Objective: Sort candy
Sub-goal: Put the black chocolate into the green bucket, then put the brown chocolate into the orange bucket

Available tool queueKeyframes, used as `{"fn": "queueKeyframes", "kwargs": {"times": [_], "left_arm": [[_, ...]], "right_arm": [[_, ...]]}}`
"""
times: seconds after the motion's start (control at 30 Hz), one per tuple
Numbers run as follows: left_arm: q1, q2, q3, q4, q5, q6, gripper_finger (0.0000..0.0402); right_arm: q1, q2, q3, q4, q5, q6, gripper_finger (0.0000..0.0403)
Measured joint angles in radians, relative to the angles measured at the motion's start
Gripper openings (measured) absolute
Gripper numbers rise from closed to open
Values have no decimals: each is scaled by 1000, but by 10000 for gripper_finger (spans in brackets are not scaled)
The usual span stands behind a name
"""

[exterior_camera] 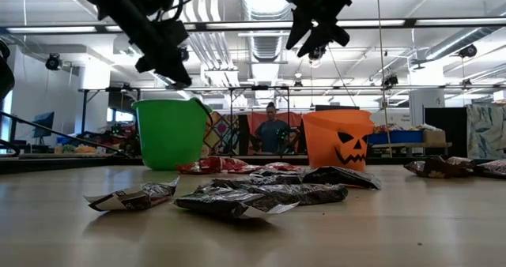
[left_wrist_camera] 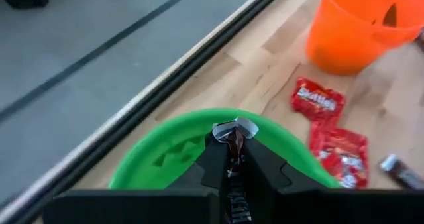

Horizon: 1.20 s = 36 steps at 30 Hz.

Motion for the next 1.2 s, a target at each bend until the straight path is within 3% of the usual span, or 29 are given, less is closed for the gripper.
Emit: {"fn": "queueKeyframes", "kwargs": {"times": [0.5,1.2], "left_arm": [[26,129,0,10,17,10,21],[29,124,0,-15,15,-41,139]], "right_arm": [[-28,8,0,-1,10,-26,176],[-19,-23,-1,-82,-148,130,176]]}}
